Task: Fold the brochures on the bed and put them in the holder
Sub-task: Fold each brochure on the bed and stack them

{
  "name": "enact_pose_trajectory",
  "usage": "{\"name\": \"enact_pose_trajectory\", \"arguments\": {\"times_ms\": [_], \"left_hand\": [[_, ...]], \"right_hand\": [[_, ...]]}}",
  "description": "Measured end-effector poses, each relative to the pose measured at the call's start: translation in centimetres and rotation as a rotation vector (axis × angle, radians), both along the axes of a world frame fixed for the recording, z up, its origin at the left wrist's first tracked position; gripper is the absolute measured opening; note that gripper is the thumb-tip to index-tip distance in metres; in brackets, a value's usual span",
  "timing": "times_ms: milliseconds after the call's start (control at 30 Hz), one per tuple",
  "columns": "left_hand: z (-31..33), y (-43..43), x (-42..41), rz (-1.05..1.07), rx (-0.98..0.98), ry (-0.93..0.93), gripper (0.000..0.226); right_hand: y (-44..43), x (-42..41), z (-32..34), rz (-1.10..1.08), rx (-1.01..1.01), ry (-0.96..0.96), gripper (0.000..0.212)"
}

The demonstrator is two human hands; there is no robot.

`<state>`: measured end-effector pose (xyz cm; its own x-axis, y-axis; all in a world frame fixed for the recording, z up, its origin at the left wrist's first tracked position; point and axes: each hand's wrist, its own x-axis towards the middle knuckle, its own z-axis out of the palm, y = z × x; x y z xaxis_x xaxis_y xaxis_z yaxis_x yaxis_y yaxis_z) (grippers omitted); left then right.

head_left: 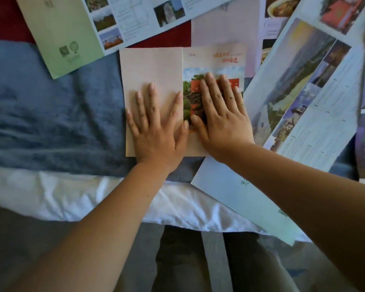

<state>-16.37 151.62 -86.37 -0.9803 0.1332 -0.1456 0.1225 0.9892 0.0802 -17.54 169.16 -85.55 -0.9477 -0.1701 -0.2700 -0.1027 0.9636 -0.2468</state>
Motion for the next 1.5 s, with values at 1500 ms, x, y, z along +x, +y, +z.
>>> {"name": "enact_pose_trajectory", "arguments": {"times_ms": [1500], "left_hand": [[6.2,-14.4,-4.2,0.427,0.143,0.002,0.074]], "right_hand": [[-16.0,-5.7,1.7,0.354,-0.073,0.075,0.071]]}}
